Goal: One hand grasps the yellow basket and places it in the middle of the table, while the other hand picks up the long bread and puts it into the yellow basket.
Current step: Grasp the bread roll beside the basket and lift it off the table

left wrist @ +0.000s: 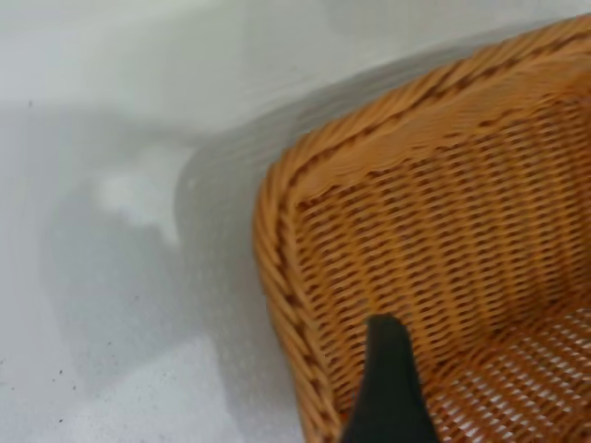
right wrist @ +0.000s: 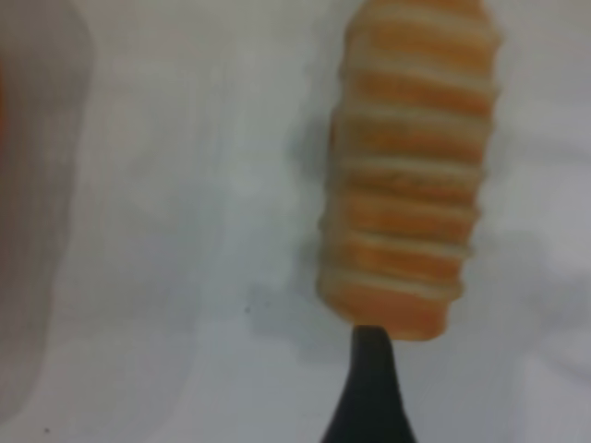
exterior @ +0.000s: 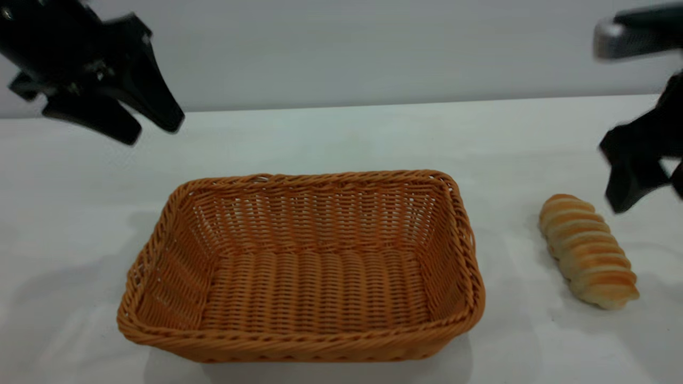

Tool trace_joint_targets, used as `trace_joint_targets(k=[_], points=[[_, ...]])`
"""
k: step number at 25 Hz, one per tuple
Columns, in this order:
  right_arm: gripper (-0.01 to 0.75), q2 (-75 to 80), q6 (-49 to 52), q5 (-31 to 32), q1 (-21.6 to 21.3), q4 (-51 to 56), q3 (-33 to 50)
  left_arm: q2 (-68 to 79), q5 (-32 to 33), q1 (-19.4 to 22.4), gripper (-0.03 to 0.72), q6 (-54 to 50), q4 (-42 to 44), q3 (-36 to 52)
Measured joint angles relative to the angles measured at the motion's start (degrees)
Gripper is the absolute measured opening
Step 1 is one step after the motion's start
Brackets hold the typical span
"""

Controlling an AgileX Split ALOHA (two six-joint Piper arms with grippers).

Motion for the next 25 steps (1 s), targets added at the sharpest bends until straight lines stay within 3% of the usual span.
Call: trace_joint_targets(k=[10,25], points=[[0.627,11.90,-1.38,1.75,0.00,2.19,-8.31,-11.73,1.39,0.00,0.595,0.14,-0.21,0.05],[0.607,21.83,-2.99,5.29,0.00,2.25,-17.94,-26.94,5.34,0.00,0.594,1.52,-7.76,0.12]])
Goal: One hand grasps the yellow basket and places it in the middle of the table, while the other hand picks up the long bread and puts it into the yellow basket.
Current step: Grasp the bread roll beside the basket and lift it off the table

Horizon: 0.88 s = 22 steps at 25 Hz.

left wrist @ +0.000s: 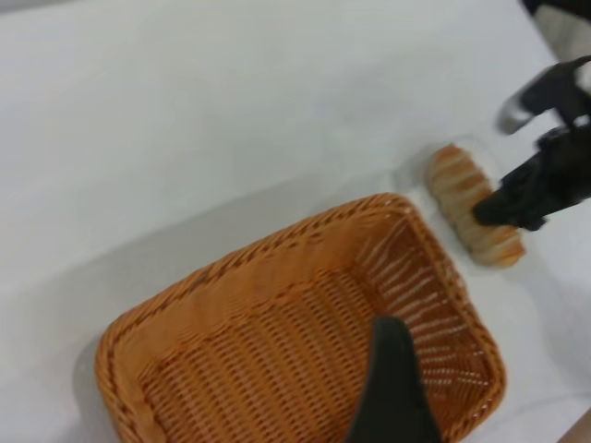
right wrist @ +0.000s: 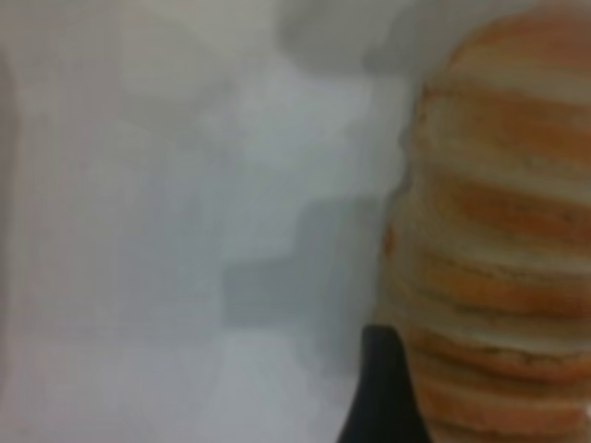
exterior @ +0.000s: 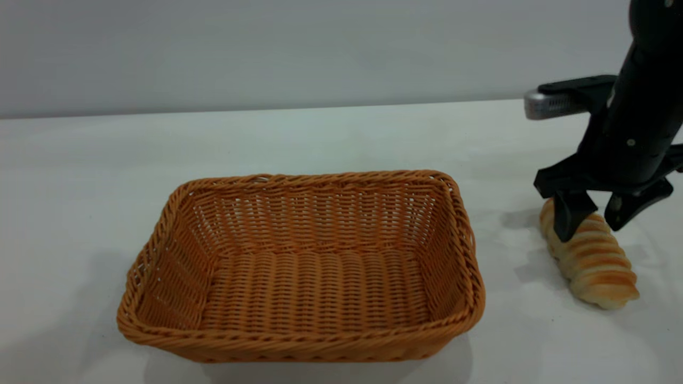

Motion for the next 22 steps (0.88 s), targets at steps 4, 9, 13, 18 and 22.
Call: trace_joint_targets(k=[4,9,13,18,22], points=[[0.602,2.77,0.00,0.73,0.00,-0.10,-1.56,-3.44,1.12,0.00,0.594,0.07,-0.48,0.00],[0.594,4.96,0.00,0.71,0.00,-0.50,-2.34,-7.41,2.59,0.00,0.594,0.78,-2.53,0.00],[0.570,6.10,-0.06,0.55,0.00,-0.84,-2.46,-8.97,2.73,0.00,0.594,1.19,-2.92,0.00],[0.301,6.28,0.00,0.73,-0.06,-1.39,-2.51,-9.15,2.83,0.00,0.594,1.38,-2.92,0.00],[0.070,6.34,0.00,1.53,-0.06,-3.60,-2.71,-9.15,2.83,0.00,0.594,1.38,-2.92,0.05]])
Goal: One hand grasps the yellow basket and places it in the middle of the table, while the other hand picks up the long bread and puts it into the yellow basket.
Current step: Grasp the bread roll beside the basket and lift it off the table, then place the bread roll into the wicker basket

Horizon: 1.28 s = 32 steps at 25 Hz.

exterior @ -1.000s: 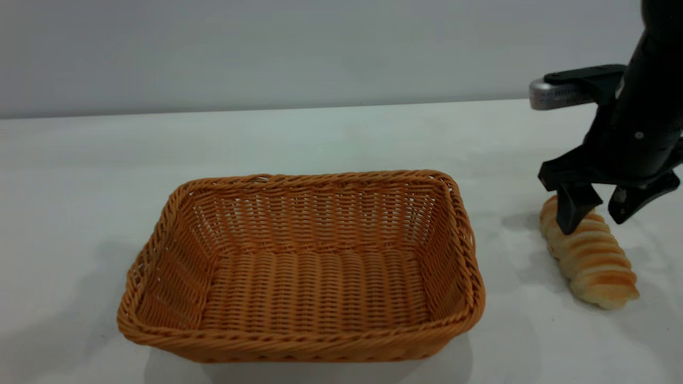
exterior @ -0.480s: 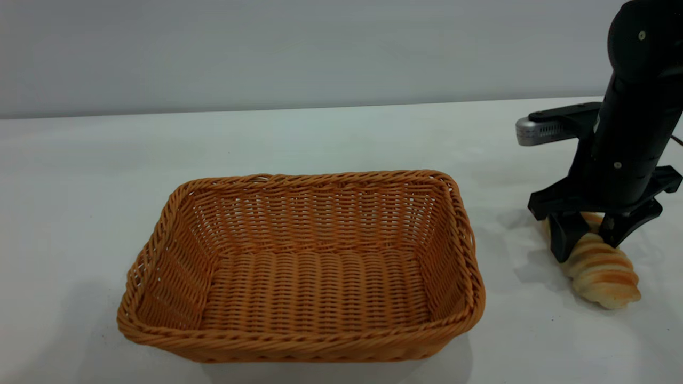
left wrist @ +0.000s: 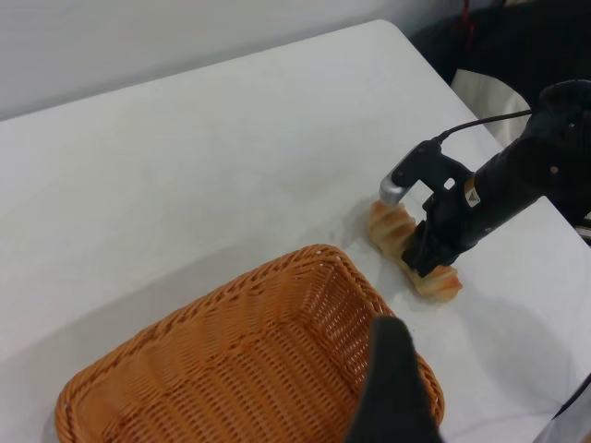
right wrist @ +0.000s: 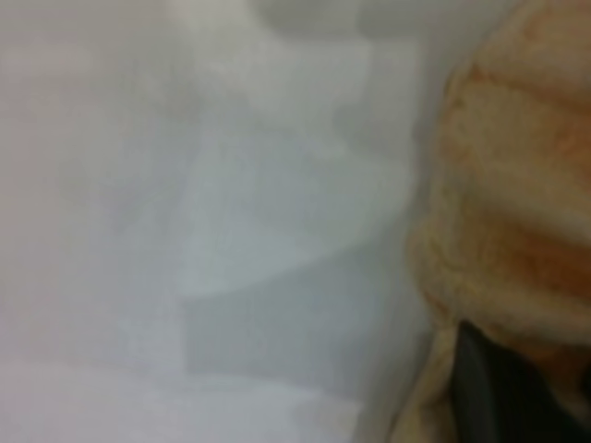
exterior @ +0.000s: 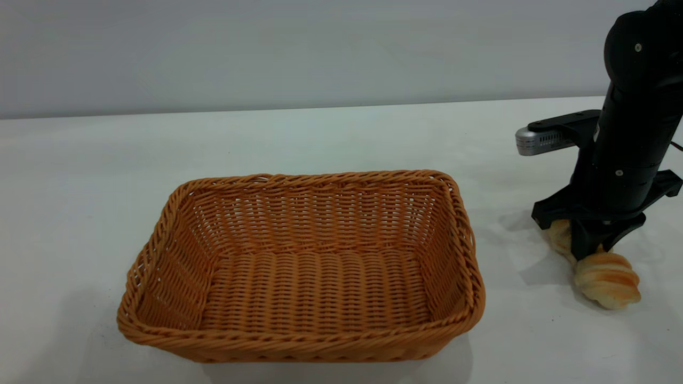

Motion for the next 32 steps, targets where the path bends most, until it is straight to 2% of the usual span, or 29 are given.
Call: trace_joint_targets(k=[7,14,18,22,27,32], points=[[0.070,-3.00,0.12,3.32,0.00,-0.38,0.17,0.00,-0.79,0.00,0.594,0.89,1.45,1.00],[0.070,-14.91,-1.04,5.97,1.44,2.29,0.35,0.00,-2.93,0.00,0.594,1.33,4.98,5.19],[0.070,-20.63,-2.61,6.25,6.91,4.58,0.35,0.00,-2.95,0.00,0.594,1.20,8.39,6.02],[0.069,-22.56,-2.79,6.14,14.38,6.09,0.39,-0.05,-2.19,0.00,0.594,1.14,8.78,6.24],[0.069,-21.68,-2.84,2.54,23.14,6.57,0.57,-0.05,-0.81,0.00,0.594,1.14,8.84,6.24],[0.065,-18.23,-2.84,-2.68,27.40,6.86,0.57,-0.05,1.68,0.00,0.594,1.48,8.96,6.24]])
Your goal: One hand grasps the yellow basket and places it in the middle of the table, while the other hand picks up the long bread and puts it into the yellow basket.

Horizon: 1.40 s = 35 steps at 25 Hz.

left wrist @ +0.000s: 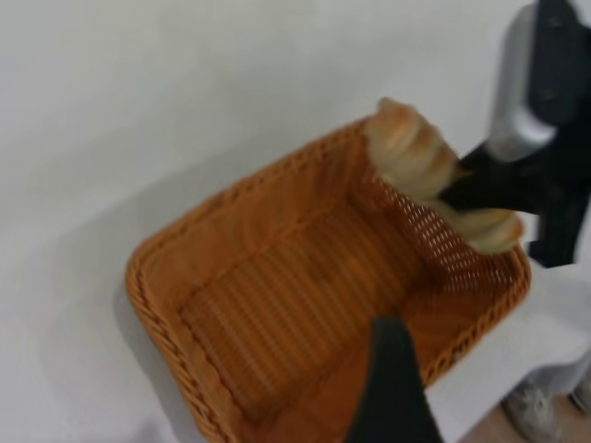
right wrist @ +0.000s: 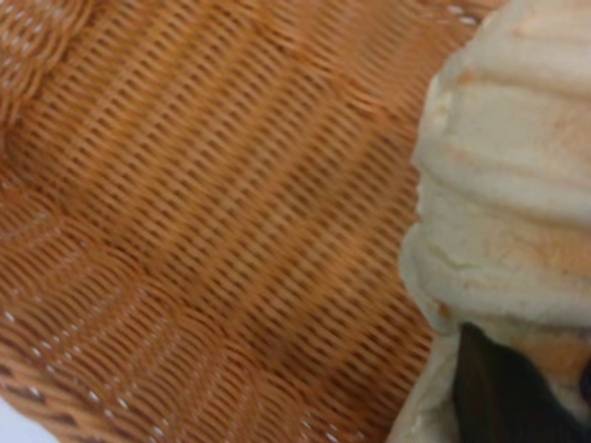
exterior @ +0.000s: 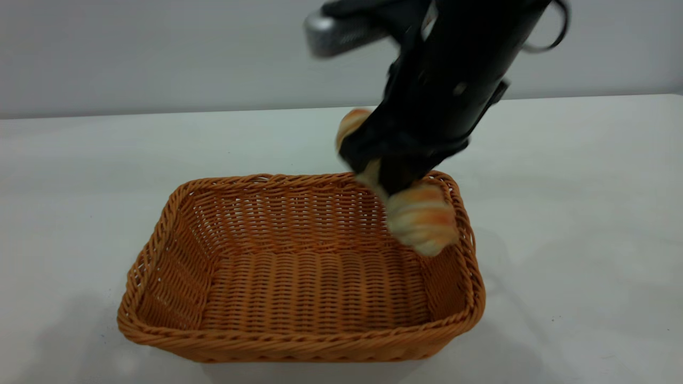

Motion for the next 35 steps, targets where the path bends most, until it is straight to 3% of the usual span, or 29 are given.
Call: trace_joint_targets(k=[5,11,14,16,19,29,35], points=[[0.121,4.60,-2.43,-4.00,0.51,0.02,0.00,-0.07,2.44,0.00,0.594,0.67,0.05,0.00],[0.450,5.85,-3.95,-5.17,0.51,0.02,0.00,-2.26,2.56,0.00,0.594,1.32,0.11,0.02],[0.563,5.85,-4.03,-5.37,0.51,0.07,0.00,-4.07,2.56,0.00,0.594,1.37,0.91,0.02],[0.591,5.85,-4.05,-5.37,0.51,0.09,0.00,-5.42,2.56,0.00,0.594,0.86,2.48,0.02],[0.584,5.79,-4.34,-5.22,0.51,0.09,0.00,-7.58,2.68,0.00,0.594,-1.19,5.30,0.06],[0.441,-1.87,-4.59,-2.44,0.51,-5.10,0.00,-16.99,5.73,0.00,0.594,-10.82,16.00,0.74],[0.400,-8.26,-4.47,2.04,-1.92,-6.58,0.06,-25.78,6.59,0.00,0.594,-16.04,22.13,6.71]])
